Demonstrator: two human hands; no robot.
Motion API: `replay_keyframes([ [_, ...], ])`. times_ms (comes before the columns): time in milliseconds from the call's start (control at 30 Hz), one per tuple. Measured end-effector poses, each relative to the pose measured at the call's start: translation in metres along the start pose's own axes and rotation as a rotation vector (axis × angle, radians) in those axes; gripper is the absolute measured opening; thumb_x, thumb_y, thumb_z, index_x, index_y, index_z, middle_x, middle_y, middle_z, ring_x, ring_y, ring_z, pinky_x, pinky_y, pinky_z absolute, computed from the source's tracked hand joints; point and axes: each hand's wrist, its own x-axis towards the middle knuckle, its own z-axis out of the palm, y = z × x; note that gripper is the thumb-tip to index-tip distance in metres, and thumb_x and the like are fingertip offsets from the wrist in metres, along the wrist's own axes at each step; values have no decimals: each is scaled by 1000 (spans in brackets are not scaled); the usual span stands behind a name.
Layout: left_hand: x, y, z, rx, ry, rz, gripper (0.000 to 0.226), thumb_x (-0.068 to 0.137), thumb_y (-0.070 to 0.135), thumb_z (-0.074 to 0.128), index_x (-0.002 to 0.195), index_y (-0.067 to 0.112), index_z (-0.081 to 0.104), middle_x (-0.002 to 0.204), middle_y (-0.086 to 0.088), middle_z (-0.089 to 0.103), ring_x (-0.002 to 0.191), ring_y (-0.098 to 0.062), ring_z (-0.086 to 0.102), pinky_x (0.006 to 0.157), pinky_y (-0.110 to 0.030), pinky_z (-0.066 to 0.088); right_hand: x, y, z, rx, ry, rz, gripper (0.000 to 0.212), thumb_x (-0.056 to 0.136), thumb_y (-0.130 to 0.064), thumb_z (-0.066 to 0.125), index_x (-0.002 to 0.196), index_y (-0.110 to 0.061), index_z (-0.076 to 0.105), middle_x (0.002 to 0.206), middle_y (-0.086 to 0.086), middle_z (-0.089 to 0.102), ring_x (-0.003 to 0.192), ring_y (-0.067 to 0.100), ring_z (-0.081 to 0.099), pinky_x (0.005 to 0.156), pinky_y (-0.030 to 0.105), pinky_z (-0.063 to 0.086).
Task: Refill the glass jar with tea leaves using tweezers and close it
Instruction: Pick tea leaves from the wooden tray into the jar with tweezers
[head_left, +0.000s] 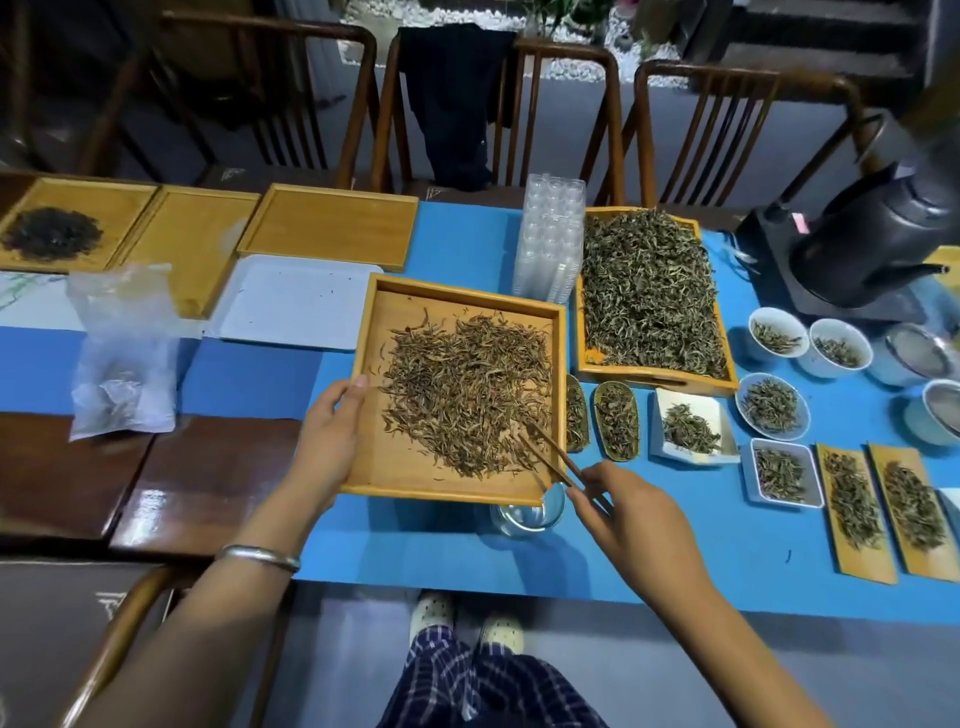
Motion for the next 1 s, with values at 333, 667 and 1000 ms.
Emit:
replay_keyframes([
  [333, 6, -1, 1, 30, -6, 26, 42, 97, 57, 45, 113, 25, 66, 115, -1, 69, 109, -22, 63, 102, -50, 46, 1, -2, 11, -64, -42, 15, 25, 94, -43, 50, 103, -20, 55, 101, -2, 68, 80, 22, 67, 57, 35, 50],
  [667, 12, -3, -3, 30, -7, 16, 40, 97, 57, 44, 111, 26, 66, 110, 0, 70, 104, -21, 65, 99, -48, 49, -29, 0, 13, -46, -92, 43, 26, 93, -42, 53, 107, -21, 57, 103, -6, 69, 80, 18, 68, 57, 33, 50],
  [1000, 16, 4, -7, 25, -14, 28, 32, 100, 49, 45, 102, 25, 66, 102, -1, 71, 99, -23, 65, 88, -39, 49, -29, -8, 1, 32, -43, 67, 24, 89, -42, 60, 101, -21, 62, 81, -5, 72, 68, 16, 66, 51, 32, 47],
])
